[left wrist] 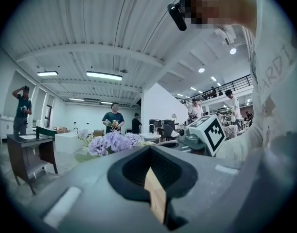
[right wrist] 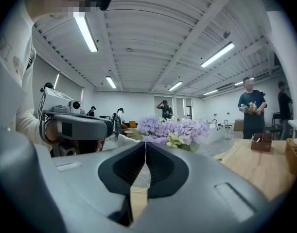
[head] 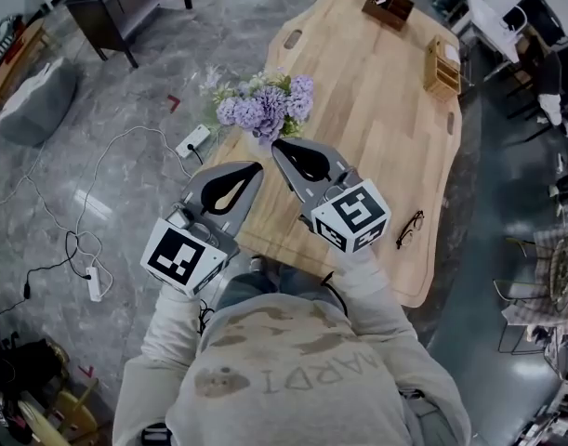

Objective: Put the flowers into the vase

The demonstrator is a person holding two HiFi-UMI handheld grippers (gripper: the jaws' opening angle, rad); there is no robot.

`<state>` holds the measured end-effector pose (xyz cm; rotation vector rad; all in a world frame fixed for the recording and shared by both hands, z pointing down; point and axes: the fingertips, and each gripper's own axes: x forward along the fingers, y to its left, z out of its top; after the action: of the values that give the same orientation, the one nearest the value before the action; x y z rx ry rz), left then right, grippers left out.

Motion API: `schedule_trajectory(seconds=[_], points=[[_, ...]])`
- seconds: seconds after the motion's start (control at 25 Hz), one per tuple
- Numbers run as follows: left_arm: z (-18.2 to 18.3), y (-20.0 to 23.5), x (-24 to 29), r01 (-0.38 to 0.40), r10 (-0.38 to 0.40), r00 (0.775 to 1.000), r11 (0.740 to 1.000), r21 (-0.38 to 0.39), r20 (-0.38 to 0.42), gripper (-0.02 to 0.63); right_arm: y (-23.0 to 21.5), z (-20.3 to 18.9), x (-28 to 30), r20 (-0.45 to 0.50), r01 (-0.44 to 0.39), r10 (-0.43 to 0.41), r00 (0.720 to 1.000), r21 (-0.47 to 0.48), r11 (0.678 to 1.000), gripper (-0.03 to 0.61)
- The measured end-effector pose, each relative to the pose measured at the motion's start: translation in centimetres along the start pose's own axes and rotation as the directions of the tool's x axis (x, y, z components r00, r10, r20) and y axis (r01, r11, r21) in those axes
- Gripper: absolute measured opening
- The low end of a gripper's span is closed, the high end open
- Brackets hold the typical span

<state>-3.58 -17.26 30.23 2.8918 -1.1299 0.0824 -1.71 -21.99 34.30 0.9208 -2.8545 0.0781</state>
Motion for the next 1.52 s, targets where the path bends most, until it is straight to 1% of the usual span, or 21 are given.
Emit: schedule_trajectory(seconds=[0.08,0.28,0.4,0.64,0.72,0.84,0.88,1.0,1.2,1.52], points=[[0.1,-0.1,-0.1,0.000,0.000,1.000,1.000,-0.003,0.006,0.000,0.0,-0.4,-0.1,-0.005,0.005,-0.005,1.000,0.009,1.000,0.035],[0.3,0.0,-0.4,-0.010,0.010,1.000,1.000,-0.015,0.015,0.000,0.1,-0.8,-0.3,-0.004,0.005,-0.004,1.000,0.033,0.999,0.092],[0.4,0.0,-0.3,-0.012,0.012,1.000,1.000,-0.015,0.014,0.000,0.0,-0.8,-0.4,-0.002,0.005,-0.005,1.000,0.035,0.999,0.097],[0.5,0.3,-0.2,-0.012,0.012,1.000,1.000,-0.011,0.013,0.000,0.3,-0.2,-0.6,0.013,-0.007,0.006,1.000,0.028,1.000,0.086],[0.5,0.3,-0.1,-0.010,0.011,1.000,1.000,-0.008,0.013,0.000,0.5,0.2,-0.8,0.024,-0.011,0.010,1.000,0.026,1.000,0.071],[0.5,0.3,0.0,-0.009,0.009,1.000,1.000,-0.003,0.014,0.000,1.0,1.1,-1.4,0.057,-0.028,0.027,0.998,0.023,0.999,0.028],[0.6,0.3,0.0,-0.010,0.010,1.000,1.000,-0.003,0.014,0.000,1.3,1.6,-1.6,0.072,-0.038,0.036,0.997,0.021,0.999,0.025],[0.8,0.6,0.0,-0.010,0.010,1.000,1.000,0.000,0.021,0.000,2.1,2.9,-2.0,0.112,-0.064,0.062,0.992,0.012,0.998,0.025],[1.2,1.0,-0.2,-0.007,0.007,0.999,1.000,0.008,0.033,0.000,3.2,4.8,-2.6,0.160,-0.081,0.079,0.984,0.009,0.997,0.025],[1.6,1.2,-0.1,0.011,-0.012,0.999,1.000,0.013,0.040,0.000,4.2,4.9,-2.6,0.156,-0.077,0.079,0.985,-0.018,0.997,0.023]])
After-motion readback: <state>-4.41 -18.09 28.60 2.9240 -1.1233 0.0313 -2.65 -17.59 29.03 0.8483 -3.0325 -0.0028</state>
